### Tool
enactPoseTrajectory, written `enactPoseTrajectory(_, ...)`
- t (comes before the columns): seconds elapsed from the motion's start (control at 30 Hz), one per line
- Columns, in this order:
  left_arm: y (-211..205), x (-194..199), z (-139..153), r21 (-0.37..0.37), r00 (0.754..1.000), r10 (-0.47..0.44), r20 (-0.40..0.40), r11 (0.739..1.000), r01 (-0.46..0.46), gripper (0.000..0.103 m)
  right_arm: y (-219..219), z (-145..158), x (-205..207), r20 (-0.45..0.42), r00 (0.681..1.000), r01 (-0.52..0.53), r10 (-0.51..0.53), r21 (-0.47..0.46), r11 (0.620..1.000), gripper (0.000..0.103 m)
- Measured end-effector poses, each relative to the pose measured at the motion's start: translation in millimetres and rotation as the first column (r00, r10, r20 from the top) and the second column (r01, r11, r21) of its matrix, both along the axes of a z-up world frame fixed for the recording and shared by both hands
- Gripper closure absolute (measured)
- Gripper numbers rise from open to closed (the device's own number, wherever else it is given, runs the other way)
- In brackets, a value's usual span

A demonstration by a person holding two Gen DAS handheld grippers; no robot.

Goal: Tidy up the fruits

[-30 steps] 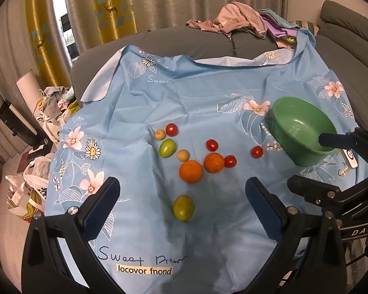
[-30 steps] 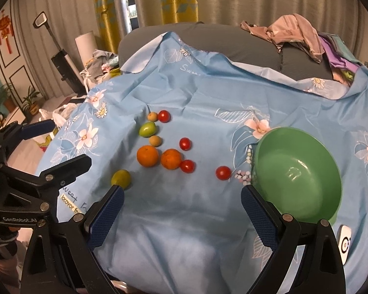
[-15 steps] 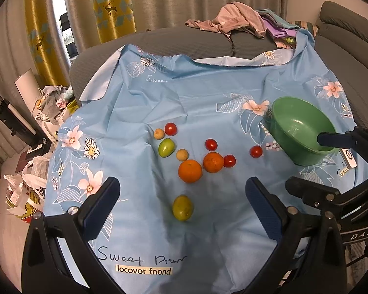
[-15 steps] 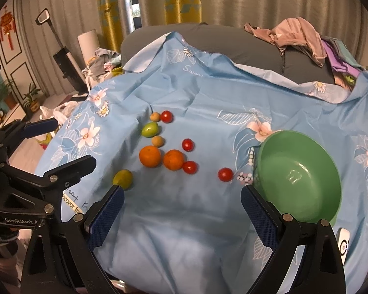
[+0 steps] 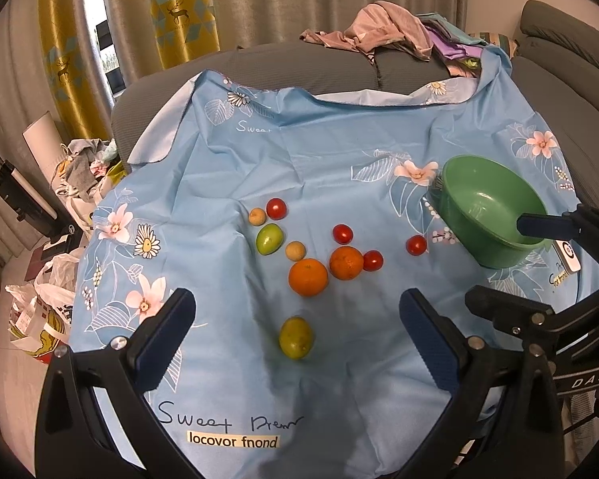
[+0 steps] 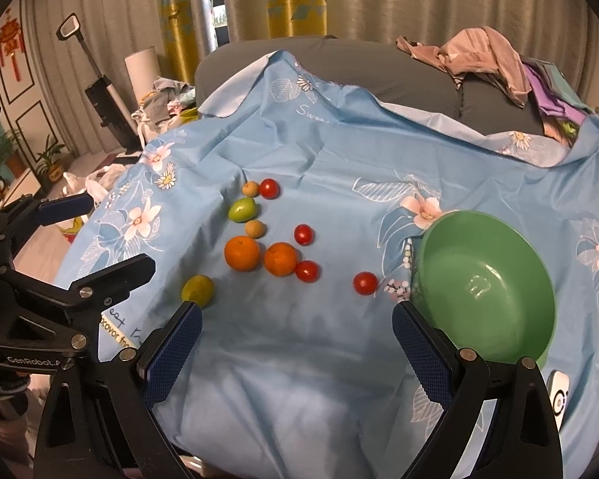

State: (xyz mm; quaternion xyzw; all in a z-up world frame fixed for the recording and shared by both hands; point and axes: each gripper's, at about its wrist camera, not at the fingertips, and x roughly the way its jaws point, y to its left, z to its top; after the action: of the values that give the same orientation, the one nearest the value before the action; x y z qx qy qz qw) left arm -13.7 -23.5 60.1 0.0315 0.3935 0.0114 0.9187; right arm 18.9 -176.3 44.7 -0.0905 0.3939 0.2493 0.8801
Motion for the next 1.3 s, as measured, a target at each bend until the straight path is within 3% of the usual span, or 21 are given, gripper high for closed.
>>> enactPoseTrajectory(0.43, 1, 1, -4, -0.013, 1.0, -0.004, -0.008, 1.0, 0.004, 0.001, 0, 0, -1, -0.003, 1.0, 0.002, -0.002, 0.009, 1.0, 0.006)
enactPoseTrajectory(0.6, 14, 0, -17, -0.099, 1.0, -0.029, -0.011, 0.995, 0.027, 0.001, 0, -9, 1, -0.016, 1.0, -0.002, 0.003, 0.02, 1.0, 0.006)
enactPoseTrajectory(0.83, 33, -6, -52, -0.199, 0.998, -0.06, -0.034, 0.979, 0.052, 0.001, 2, -45, 8, -0.062, 0.998, -0.03, 0.033, 0.046, 0.998, 0.007)
enactPoseTrajectory(1.03, 47, -4, -75, -0.274, 0.996, -0.069, -0.061, 0.96, 0.049, 0.004, -1, -71, 22, -0.142, 0.989, -0.025, 0.044, 0.129, 0.991, 0.014)
enactPoseTrajectory(1.13, 47, 2, -79, -0.274, 0.995, -0.078, -0.056, 0.96, 0.06, 0.006, 2, -84, 33, -0.201, 0.978, -0.019, 0.054, 0.17, 0.985, 0.021)
enactPoseTrajectory(1.3, 46, 21, -87, -0.266, 0.991, -0.11, -0.079, 0.96, 0.085, 0.015, 13, -95, 46, -0.221, 0.972, -0.039, 0.08, 0.185, 0.982, 0.03)
